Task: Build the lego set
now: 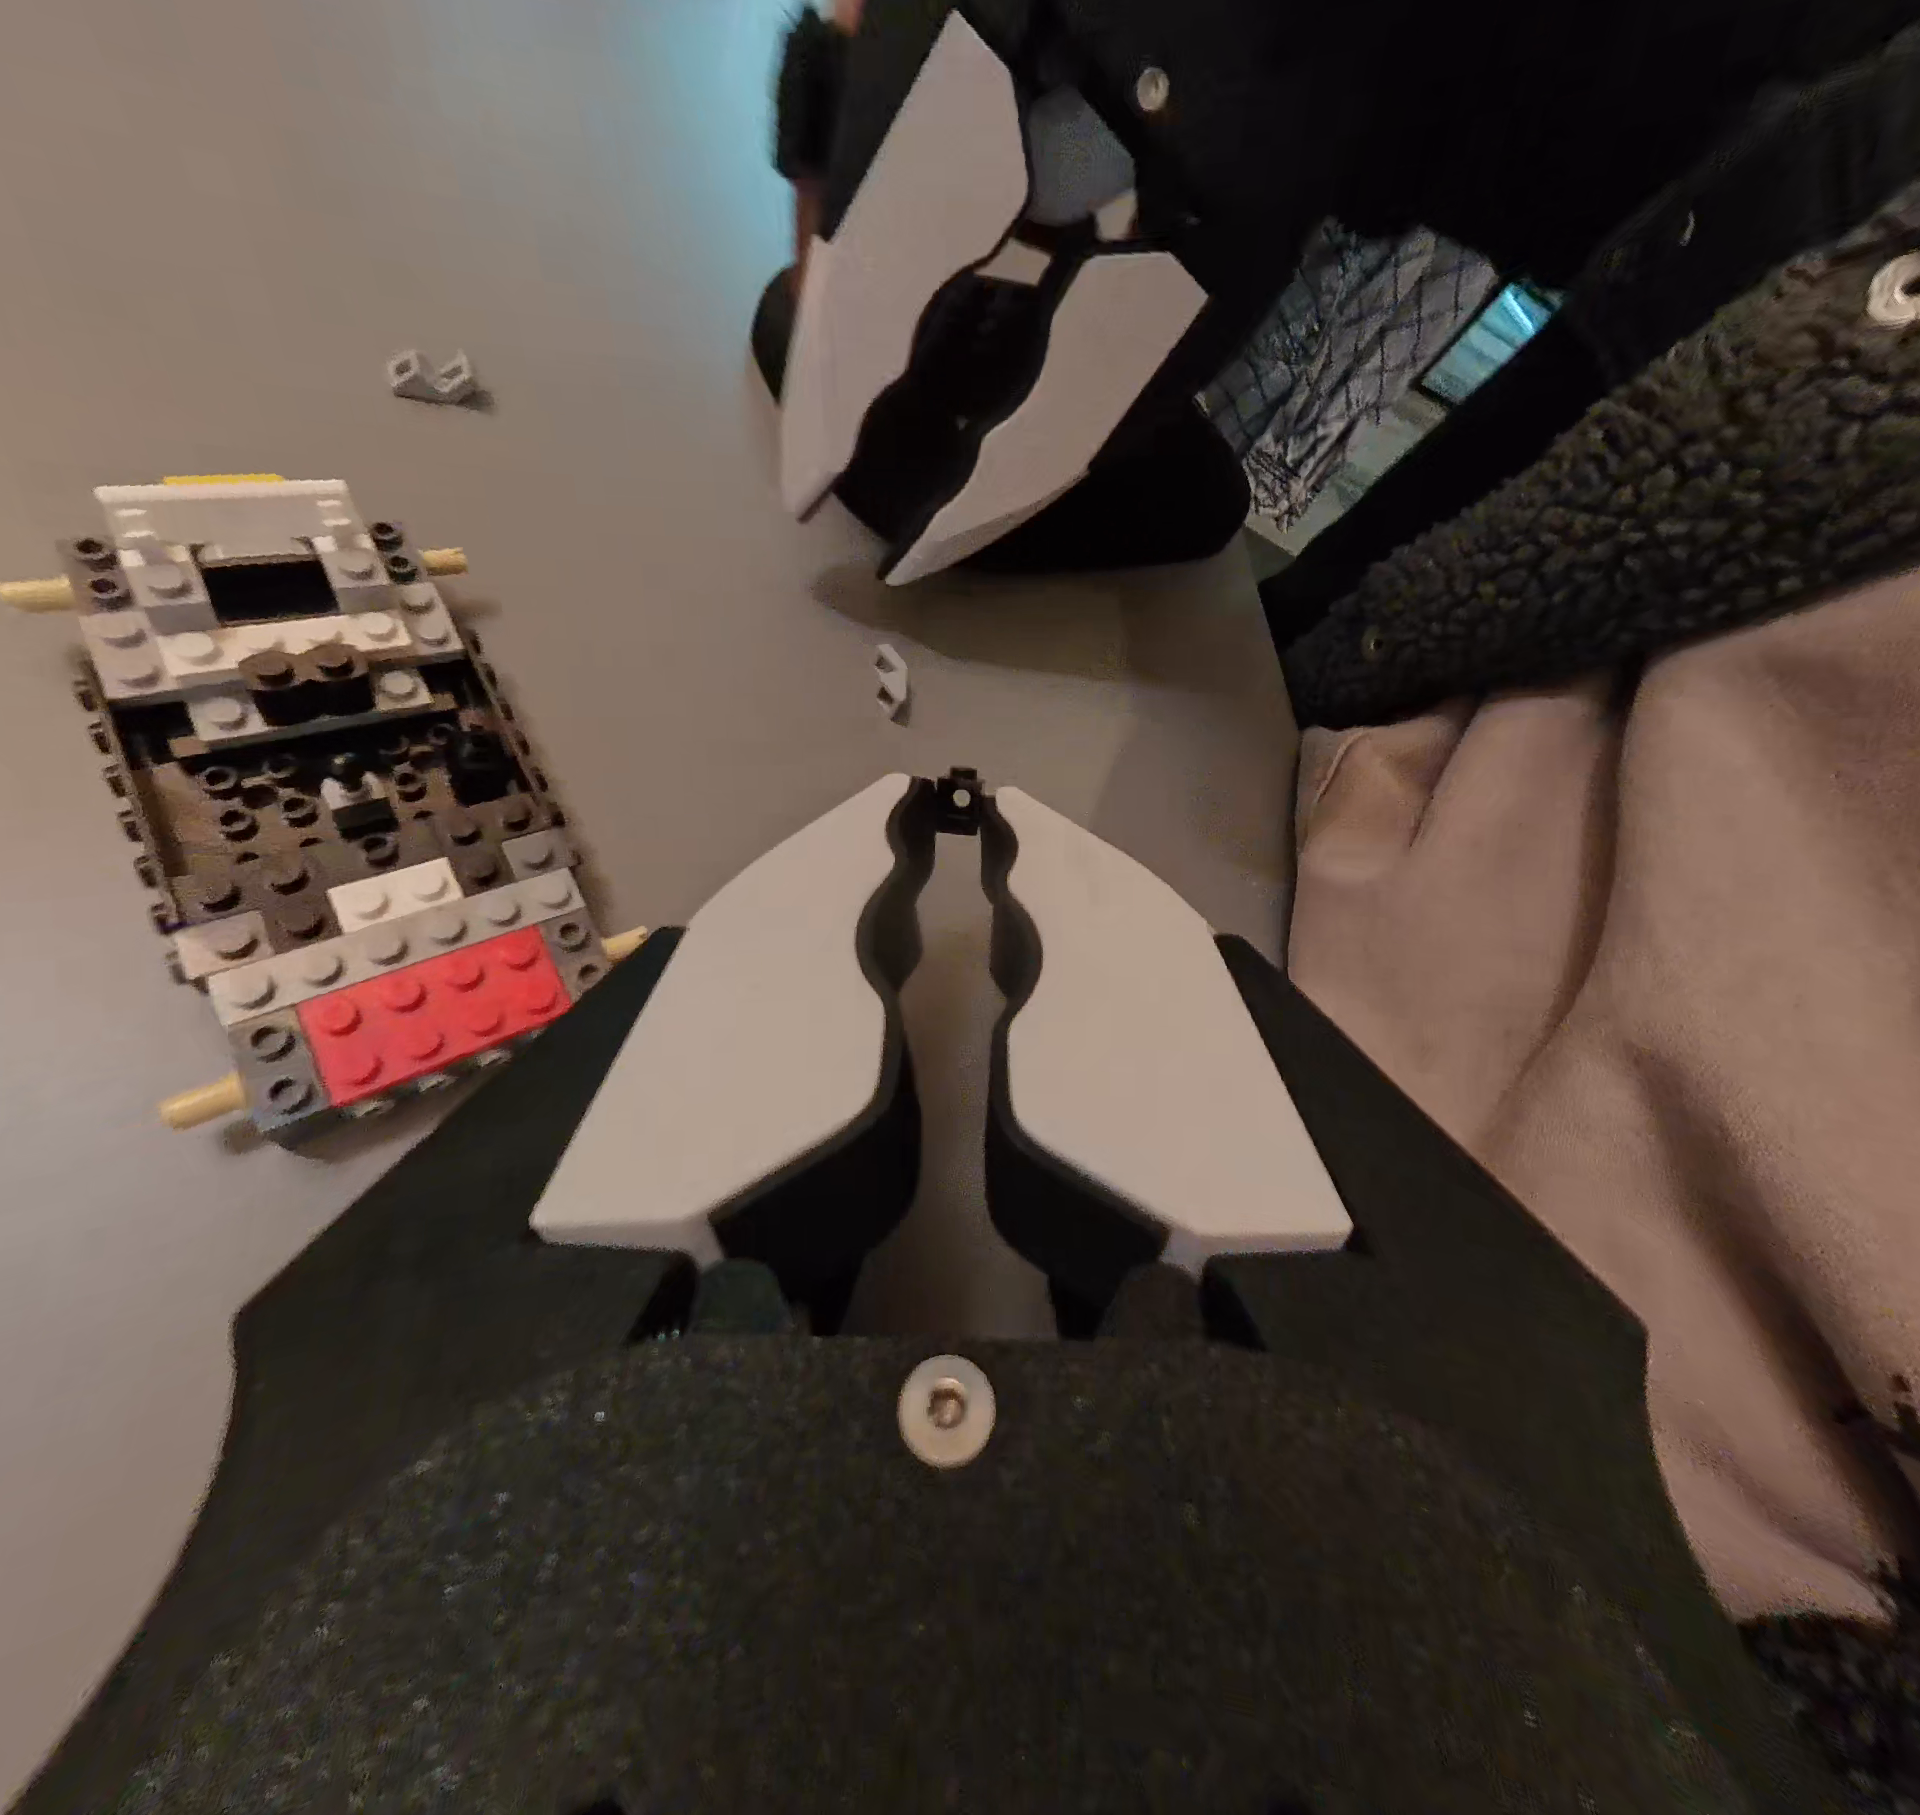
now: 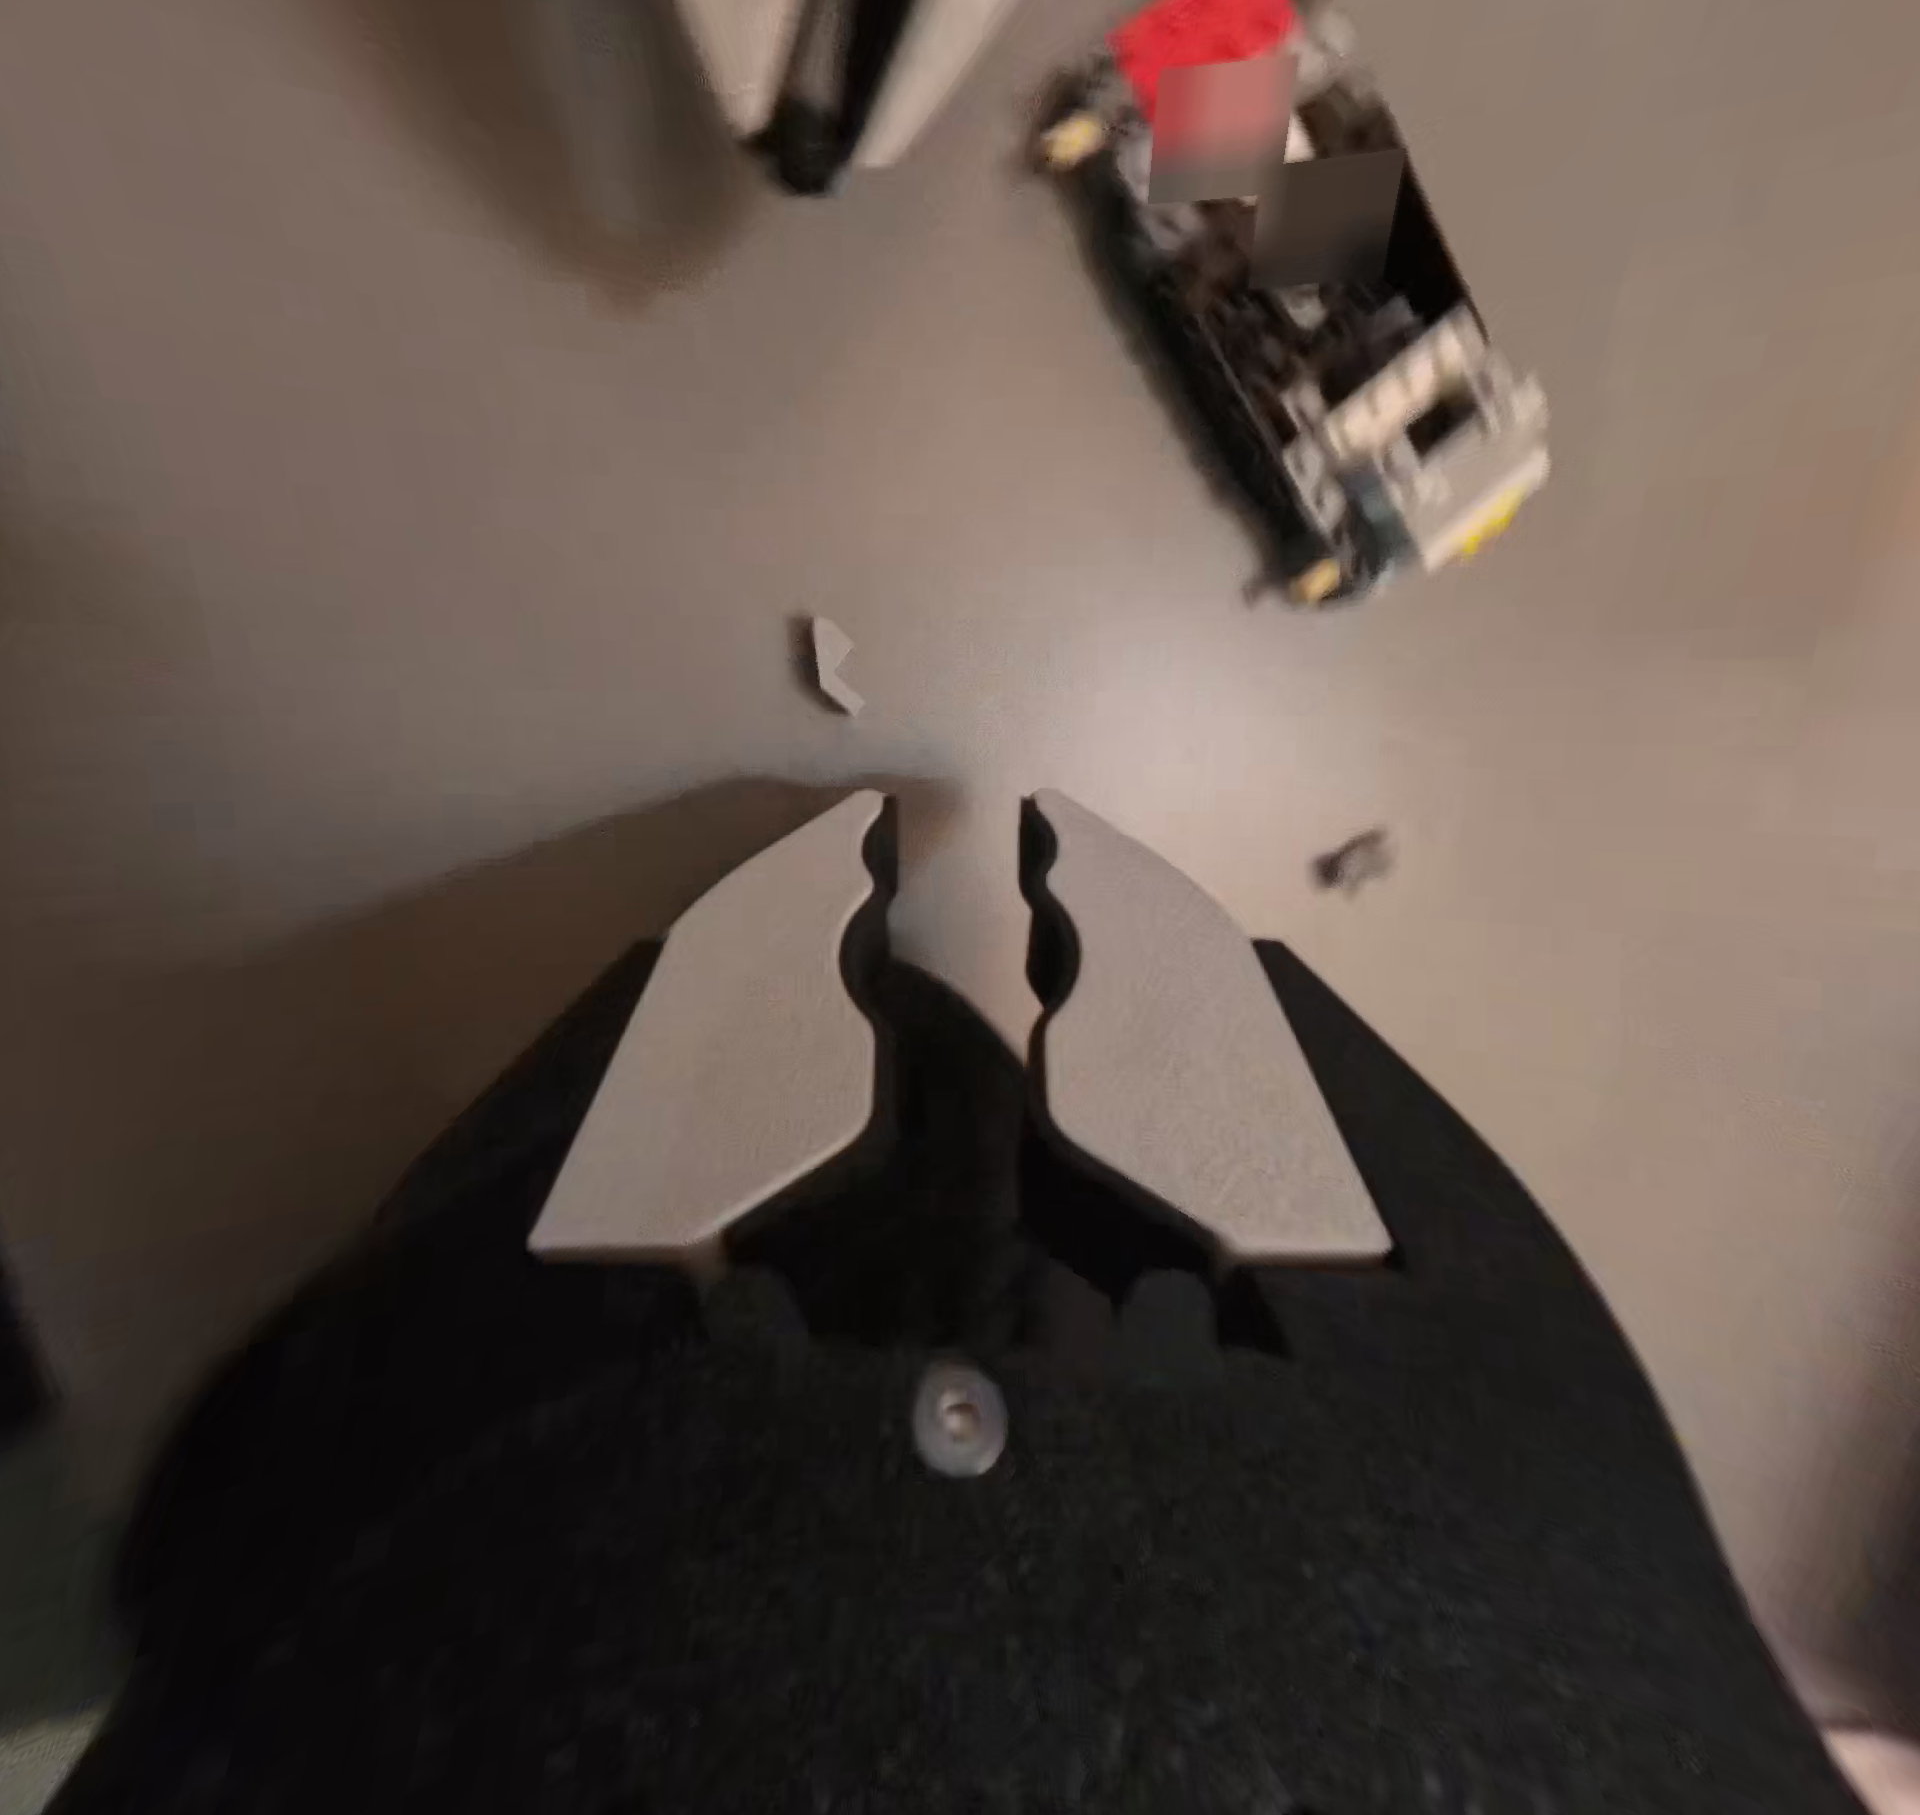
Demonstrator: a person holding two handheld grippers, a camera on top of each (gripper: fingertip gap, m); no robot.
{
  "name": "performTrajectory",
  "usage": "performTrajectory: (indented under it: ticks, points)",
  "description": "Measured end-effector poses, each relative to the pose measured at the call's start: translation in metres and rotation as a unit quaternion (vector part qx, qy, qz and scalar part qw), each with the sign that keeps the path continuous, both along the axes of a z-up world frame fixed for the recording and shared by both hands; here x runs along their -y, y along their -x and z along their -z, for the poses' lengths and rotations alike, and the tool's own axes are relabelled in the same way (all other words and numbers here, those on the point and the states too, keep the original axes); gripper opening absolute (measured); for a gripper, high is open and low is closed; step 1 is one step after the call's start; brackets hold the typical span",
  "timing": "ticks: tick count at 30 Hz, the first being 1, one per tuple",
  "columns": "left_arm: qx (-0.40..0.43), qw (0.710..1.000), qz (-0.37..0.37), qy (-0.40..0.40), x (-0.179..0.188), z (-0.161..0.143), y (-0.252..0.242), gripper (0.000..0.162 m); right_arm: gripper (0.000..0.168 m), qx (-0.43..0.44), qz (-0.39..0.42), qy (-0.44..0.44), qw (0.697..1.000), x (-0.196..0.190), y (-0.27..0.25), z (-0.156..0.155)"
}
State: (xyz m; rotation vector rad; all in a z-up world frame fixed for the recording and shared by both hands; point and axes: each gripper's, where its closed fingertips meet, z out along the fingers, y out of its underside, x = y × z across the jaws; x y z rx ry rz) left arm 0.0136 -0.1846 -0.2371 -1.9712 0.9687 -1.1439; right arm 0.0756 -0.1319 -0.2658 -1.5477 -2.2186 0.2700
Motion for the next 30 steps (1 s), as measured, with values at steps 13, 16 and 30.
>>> performTrajectory:
  ticks: [13, 16, 30]
  points:
    - [0.018, 0.999, -0.027, 0.019, -0.003, -0.004, 0.002, 0.008, 0.017, -0.059, 0.255, 0.110, 0.959, 0.027, 0.018, 0.009]
    - [0.020, 0.999, -0.028, 0.020, -0.004, -0.005, 0.003, 0.008, 0.020, -0.053, 0.217, 0.099, 0.970, 0.027, 0.024, 0.013]
    - [0.029, 0.997, -0.044, 0.062, -0.007, 0.001, 0.006, 0.008, 0.020, -0.054, 0.137, 0.079, 0.986, 0.023, 0.031, 0.011]
